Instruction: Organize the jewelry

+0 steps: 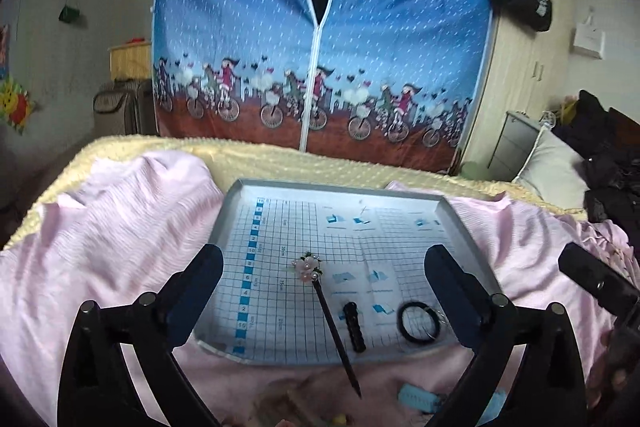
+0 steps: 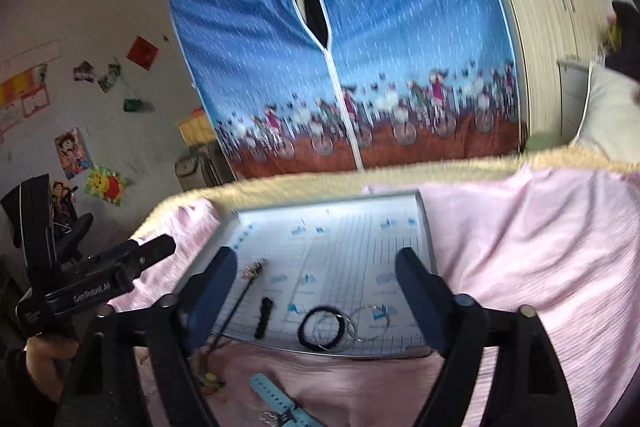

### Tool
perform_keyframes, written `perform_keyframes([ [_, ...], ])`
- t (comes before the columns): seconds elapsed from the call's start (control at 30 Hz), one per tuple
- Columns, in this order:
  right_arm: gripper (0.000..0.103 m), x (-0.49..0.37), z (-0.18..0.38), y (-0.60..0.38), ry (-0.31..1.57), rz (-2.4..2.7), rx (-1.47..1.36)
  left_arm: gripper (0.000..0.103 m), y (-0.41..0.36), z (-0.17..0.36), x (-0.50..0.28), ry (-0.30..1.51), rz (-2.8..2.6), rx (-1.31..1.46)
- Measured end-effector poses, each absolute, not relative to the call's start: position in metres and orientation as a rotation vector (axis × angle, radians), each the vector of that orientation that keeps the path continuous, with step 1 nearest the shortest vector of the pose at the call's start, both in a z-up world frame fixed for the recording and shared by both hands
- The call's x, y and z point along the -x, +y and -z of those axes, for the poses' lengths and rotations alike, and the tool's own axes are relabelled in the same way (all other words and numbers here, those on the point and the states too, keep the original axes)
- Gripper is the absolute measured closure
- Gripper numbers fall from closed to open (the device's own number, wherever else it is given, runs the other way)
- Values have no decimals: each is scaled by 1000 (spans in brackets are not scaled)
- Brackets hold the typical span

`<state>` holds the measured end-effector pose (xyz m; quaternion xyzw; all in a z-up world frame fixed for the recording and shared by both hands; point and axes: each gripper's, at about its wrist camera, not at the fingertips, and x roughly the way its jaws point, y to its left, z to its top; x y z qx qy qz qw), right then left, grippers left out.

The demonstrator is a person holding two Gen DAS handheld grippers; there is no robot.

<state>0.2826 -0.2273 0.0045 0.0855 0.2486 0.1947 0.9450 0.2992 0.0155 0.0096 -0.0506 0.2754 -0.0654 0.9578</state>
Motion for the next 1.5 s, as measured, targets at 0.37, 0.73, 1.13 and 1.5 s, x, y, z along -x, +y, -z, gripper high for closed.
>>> perform_keyframes([
  [0.37, 0, -202, -39, -214, 317, -414, -77, 3, 26, -50, -190, 392, 143, 102],
  [0.73, 0, -104, -32, -216, 226, -368, -34, 2, 24, -46, -95, 347, 132, 39],
  [1.13, 0, -56, -17, -220, 306, -310, -21, 2, 22, -20, -59, 514, 142, 97],
  [1.5, 0, -79, 15, -236, 548, -264, -129, 2, 13, 2, -65, 633, 122, 66],
])
